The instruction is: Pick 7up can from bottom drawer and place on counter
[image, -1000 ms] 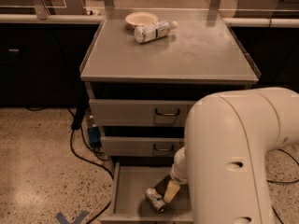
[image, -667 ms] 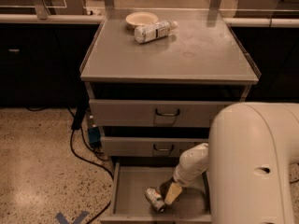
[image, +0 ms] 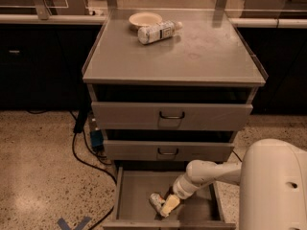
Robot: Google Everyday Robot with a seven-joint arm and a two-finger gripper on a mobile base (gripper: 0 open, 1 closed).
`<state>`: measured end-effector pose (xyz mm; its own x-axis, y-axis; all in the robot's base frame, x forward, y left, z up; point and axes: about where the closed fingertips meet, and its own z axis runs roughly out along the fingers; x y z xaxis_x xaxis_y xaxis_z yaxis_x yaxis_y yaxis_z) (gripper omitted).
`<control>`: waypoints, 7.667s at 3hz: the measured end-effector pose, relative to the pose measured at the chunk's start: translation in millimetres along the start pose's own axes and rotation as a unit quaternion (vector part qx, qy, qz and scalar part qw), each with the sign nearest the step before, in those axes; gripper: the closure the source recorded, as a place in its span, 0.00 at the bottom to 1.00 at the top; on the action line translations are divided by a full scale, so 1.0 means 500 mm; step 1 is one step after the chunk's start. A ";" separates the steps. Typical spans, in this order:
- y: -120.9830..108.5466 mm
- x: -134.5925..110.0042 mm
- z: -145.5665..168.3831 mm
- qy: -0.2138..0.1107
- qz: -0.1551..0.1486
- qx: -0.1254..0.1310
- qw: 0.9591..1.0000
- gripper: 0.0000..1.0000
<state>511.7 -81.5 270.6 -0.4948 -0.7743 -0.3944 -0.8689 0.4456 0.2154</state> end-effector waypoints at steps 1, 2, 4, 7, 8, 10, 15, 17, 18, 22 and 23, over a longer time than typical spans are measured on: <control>0.000 0.000 0.000 0.000 0.000 0.000 1.000 0.00; 0.013 0.008 0.065 0.001 -0.008 -0.032 0.999 0.00; 0.009 0.022 0.155 0.003 -0.008 -0.072 0.997 0.00; 0.030 -0.048 0.263 -0.014 -0.058 -0.078 0.995 0.00; -0.043 -0.086 0.292 -0.004 -0.084 -0.058 0.995 0.00; -0.047 -0.075 0.300 0.006 -0.081 -0.052 0.995 0.00; -0.070 0.009 0.354 0.056 -0.045 -0.042 0.997 0.81; -0.070 0.009 0.353 0.056 -0.045 -0.042 0.997 1.00; -0.068 0.007 0.348 0.056 -0.045 -0.042 0.997 1.00; 0.032 -0.077 0.224 -0.047 -0.079 -0.065 0.994 1.00; 0.043 -0.081 0.208 -0.041 -0.081 -0.061 0.994 1.00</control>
Offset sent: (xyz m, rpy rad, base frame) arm -0.0090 0.0173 -0.0489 0.0474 0.0614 0.0574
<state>514.1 5.9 198.4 -0.3503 -0.7899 -0.5034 -0.9343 0.2563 0.2479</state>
